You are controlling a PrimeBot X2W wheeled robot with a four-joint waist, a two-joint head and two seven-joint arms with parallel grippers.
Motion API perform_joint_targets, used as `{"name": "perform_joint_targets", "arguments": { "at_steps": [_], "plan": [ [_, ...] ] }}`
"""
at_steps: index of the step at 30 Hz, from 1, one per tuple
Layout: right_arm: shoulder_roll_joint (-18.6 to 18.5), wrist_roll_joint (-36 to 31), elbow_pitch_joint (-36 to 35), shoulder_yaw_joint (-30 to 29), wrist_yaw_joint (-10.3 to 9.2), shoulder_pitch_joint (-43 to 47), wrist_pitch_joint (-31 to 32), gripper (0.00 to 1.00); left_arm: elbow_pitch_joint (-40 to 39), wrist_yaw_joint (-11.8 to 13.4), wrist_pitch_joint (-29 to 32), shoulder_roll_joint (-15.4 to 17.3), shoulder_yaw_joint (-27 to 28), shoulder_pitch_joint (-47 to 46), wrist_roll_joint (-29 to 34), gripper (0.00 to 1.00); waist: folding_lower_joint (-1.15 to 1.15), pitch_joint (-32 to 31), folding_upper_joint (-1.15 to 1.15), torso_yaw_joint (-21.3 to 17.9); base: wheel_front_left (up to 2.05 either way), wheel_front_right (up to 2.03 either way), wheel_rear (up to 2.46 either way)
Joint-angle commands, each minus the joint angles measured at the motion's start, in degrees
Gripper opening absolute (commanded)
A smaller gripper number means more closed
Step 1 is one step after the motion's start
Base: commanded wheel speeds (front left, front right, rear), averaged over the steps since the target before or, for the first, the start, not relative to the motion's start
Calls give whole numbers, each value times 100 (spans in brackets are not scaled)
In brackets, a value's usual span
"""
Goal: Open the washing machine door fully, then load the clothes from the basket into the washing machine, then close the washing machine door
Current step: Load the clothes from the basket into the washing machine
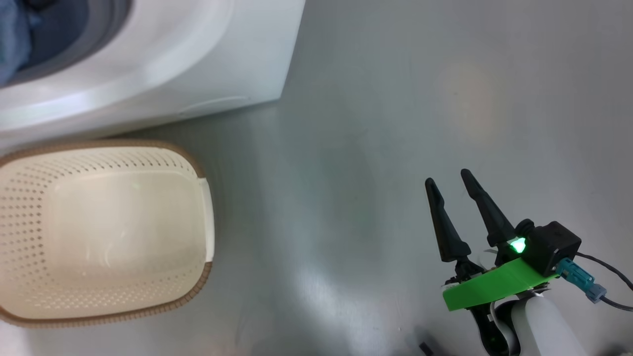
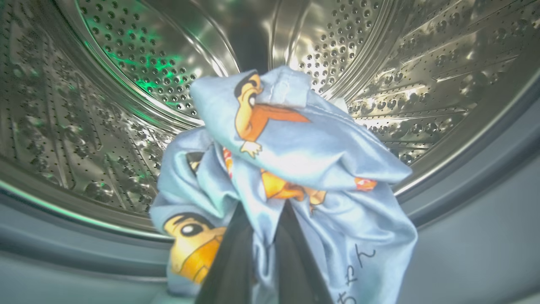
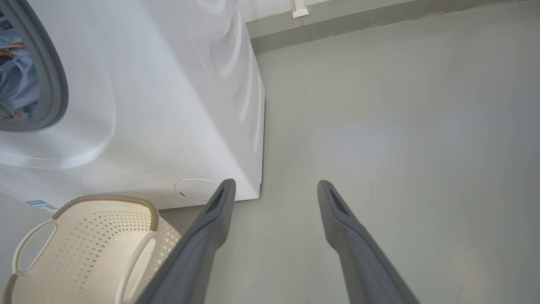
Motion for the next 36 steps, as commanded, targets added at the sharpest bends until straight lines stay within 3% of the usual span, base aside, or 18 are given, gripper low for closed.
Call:
{"name": "perform_joint_targets", "arguments": {
  "at_steps": [1,9,18,22,26,29,36],
  "plan": [
    [3,33,-131,158,9,32,-27,100,6,-9,105,381,82,-231,-65,0,0,212,0,3,0,0,0],
    [3,89,-175,230,9,8,-27,100,443,-9,502,550,-534,-1183,-327,0,0,576,0,22,0,0,0],
    [3,227,-177,430,9,78,-27,100,775,-3,-296,533,-802,-2010,-140,0,0,843,0,-70,0,0,0],
    [3,301,-195,545,9,117,-27,100,863,95,-596,469,-675,-2287,-4,0,0,931,0,-143,0,0,0],
    [3,394,-225,613,9,110,-27,100,54,233,-623,427,-121,-2358,268,0,0,1079,0,-196,0,0,0],
    [3,414,-223,643,9,100,-27,100,-366,183,-625,314,270,-2090,478,0,0,1108,0,-215,0,0,0],
    [3,393,-191,626,9,78,-27,100,-178,42,-626,113,671,-1768,695,0,0,1107,0,-174,0,0,0]
  ]
}}
